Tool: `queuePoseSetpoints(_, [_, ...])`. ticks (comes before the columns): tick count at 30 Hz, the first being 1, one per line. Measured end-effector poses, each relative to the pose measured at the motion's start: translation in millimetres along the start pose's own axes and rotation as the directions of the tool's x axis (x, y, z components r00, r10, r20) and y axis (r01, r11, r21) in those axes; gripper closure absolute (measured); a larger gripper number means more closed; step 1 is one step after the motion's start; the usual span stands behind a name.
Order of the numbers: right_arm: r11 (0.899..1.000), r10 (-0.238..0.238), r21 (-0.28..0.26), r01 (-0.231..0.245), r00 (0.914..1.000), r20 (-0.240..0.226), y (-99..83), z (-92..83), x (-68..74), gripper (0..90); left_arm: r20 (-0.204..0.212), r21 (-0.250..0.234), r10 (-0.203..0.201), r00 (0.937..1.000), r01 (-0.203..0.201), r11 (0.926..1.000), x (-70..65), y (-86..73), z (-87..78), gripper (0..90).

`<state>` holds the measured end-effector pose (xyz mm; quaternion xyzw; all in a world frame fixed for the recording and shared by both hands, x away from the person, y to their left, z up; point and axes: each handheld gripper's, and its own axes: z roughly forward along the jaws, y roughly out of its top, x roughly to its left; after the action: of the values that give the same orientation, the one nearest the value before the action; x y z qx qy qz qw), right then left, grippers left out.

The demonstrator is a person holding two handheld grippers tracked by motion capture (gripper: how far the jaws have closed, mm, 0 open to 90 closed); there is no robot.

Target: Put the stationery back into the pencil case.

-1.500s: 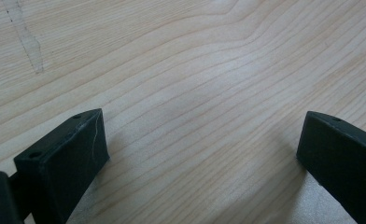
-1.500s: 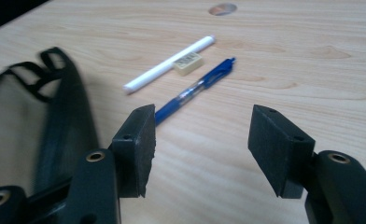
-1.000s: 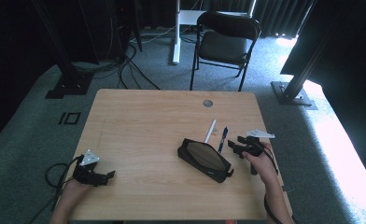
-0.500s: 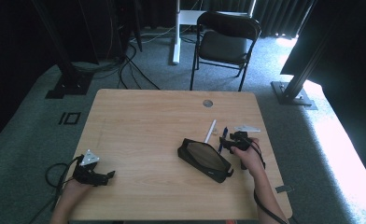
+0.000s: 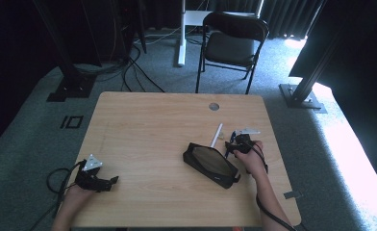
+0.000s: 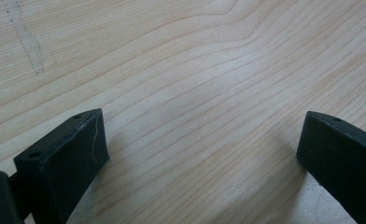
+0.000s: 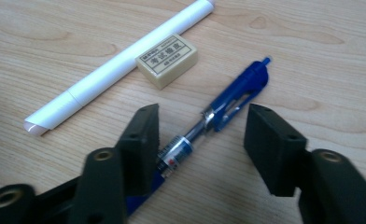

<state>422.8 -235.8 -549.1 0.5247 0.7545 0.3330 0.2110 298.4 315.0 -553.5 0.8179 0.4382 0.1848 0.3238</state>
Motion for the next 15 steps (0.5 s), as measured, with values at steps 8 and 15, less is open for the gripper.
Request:
queuePoseSetpoints(8, [1.0, -0.006, 0.023, 0.005, 0.9997, 0.022, 5.4, 2.0, 6.9, 59.1, 0.0, 0.0, 0.0, 1.0, 0.0, 1.0, 0.0, 0.0, 0.0, 2.1])
queuePoseSetpoints(15, [0.998, 0.033, 0.054, -0.037, 0.9974, 0.064, 13.2, 4.5, -1.5, 67.2, 0.0, 0.0, 0.0, 1.0, 0.0, 1.0, 0.0, 0.0, 0.0, 2.1])
